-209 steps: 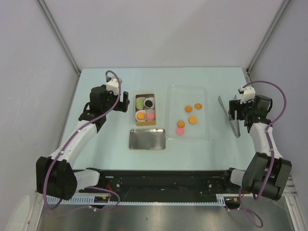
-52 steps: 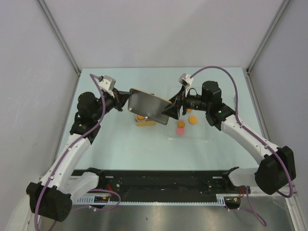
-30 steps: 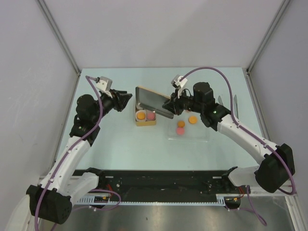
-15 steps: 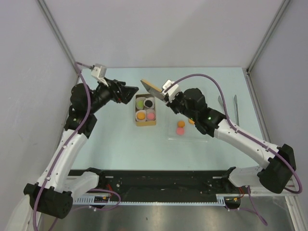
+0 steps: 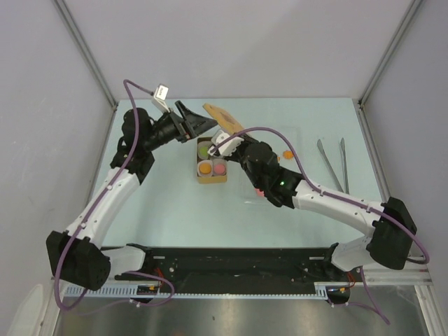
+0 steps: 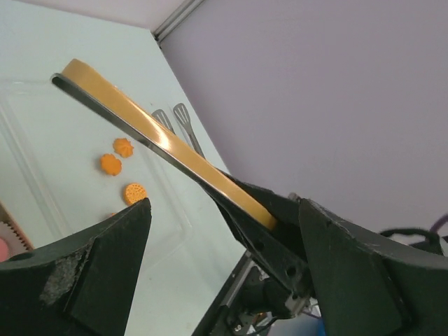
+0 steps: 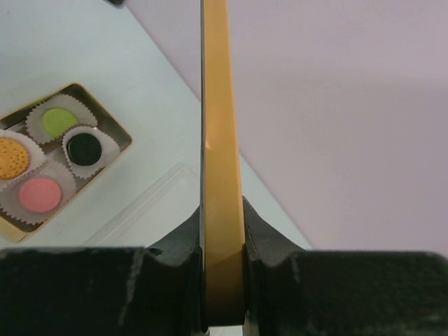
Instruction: Pack the cookies
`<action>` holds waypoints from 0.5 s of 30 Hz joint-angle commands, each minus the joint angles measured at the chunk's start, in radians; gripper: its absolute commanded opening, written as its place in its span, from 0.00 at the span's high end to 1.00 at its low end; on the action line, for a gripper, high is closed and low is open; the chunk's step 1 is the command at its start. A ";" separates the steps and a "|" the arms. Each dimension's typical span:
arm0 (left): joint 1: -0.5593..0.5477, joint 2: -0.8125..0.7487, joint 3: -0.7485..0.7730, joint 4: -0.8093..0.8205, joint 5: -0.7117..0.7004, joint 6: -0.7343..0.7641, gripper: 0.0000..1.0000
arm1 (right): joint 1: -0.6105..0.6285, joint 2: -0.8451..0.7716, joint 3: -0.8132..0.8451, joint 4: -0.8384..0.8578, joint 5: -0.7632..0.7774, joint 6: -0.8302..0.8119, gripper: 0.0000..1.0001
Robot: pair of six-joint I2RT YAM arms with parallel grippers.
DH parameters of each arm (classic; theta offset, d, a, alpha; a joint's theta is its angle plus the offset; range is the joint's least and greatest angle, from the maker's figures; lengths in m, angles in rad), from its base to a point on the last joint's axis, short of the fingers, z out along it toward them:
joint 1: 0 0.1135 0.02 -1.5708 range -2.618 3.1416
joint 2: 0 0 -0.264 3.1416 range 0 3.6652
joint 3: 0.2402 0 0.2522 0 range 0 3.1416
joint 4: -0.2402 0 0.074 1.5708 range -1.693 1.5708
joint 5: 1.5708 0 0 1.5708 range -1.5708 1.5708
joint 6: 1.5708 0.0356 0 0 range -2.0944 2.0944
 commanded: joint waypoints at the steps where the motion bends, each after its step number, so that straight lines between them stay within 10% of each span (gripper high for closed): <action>1: -0.004 0.045 0.001 0.077 0.057 -0.121 0.09 | 0.061 0.034 -0.026 0.247 0.171 -0.177 1.00; 15: -0.004 0.092 -0.025 0.139 0.060 -0.190 0.16 | 0.174 0.238 -0.078 0.747 0.346 -0.589 1.00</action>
